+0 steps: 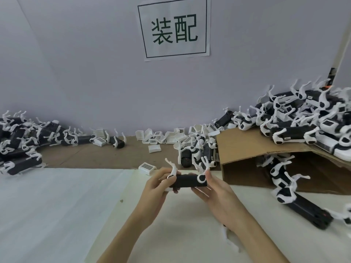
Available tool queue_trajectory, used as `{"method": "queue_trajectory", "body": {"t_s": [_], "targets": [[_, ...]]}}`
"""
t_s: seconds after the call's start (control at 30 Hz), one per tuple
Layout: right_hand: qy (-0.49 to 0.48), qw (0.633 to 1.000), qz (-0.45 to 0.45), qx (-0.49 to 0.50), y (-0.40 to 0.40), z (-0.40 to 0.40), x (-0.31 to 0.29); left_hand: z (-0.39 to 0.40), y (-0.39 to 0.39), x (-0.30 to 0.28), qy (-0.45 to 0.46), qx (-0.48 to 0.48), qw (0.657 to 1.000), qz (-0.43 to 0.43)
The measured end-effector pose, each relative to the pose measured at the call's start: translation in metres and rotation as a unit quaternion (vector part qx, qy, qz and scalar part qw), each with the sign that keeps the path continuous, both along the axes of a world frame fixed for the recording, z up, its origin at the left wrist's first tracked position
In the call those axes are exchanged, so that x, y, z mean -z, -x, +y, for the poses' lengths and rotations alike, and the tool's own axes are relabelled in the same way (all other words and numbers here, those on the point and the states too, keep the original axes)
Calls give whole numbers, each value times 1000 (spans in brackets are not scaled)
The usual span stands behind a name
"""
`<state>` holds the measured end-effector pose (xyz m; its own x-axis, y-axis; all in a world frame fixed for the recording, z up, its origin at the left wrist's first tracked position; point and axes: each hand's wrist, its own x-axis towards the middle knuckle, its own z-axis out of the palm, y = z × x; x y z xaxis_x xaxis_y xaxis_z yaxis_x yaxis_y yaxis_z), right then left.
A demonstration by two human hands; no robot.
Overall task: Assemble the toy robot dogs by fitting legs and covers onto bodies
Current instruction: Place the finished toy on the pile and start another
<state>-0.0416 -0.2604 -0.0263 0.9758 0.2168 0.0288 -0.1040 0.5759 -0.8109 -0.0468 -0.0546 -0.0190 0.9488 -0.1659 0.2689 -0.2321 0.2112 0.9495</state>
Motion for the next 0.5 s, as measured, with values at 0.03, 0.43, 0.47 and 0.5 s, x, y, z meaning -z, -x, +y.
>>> {"method": "queue_trajectory", "body": {"t_s": [0.03,0.43,0.47,0.5], "targets": [[13,1000,-11,1,0,0,0,1,0,0,-6,-4,1000,3],[201,971,-115,56,9,-4,-7,7,0,-1,-5,-24,998,52],[187,975,-112,38,10,-5,-8,9,0,-3,-8,-2,998,55],[177,978,-107,19,11,-6,-8,9,0,-5,2,20,998,60]]}}
